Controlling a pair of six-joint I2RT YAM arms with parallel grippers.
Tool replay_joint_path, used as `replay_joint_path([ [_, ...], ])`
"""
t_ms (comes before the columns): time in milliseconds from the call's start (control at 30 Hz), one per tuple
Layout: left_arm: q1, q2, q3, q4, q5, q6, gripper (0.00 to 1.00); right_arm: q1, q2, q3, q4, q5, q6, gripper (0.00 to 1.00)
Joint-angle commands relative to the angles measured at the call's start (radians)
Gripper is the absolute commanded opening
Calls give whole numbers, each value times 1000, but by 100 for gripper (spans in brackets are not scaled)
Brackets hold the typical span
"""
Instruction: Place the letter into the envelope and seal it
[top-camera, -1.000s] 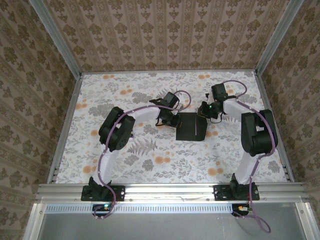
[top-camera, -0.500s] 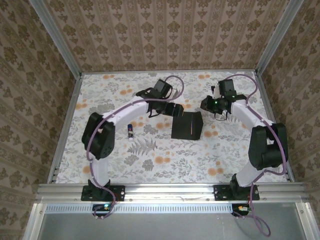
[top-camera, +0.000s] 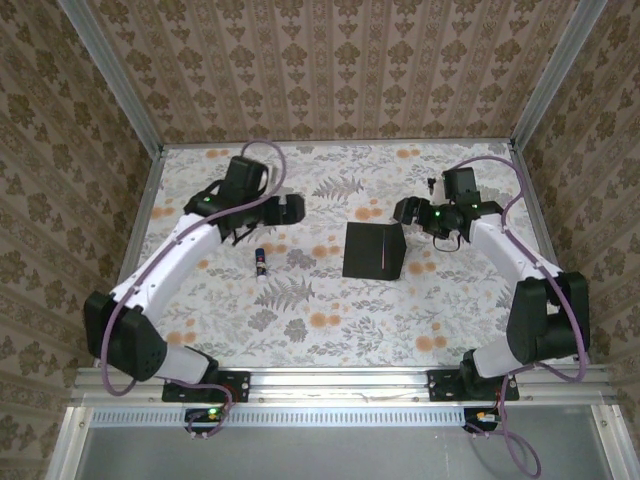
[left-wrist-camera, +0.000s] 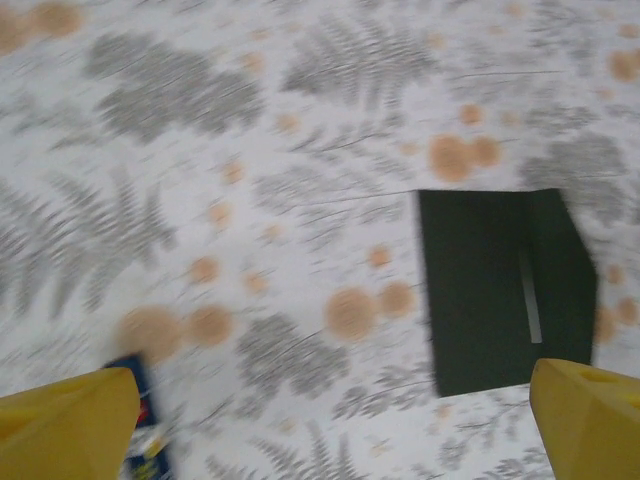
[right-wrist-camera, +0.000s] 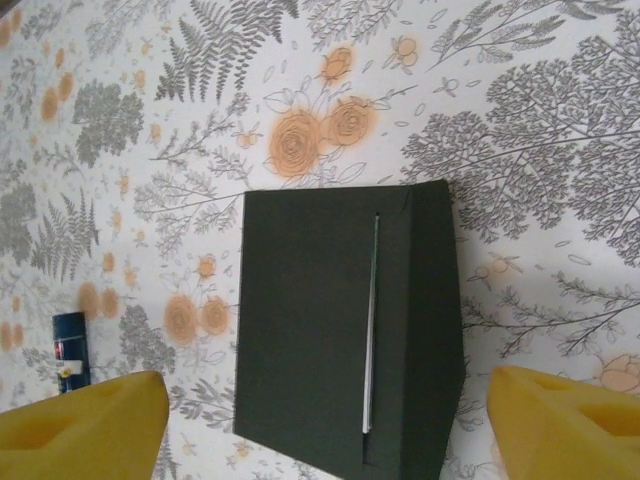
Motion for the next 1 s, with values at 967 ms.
replay_joint_path([
  [967,228,-182,-417,26,-56,-19,100,174,-113,-75,59,96,177,100],
])
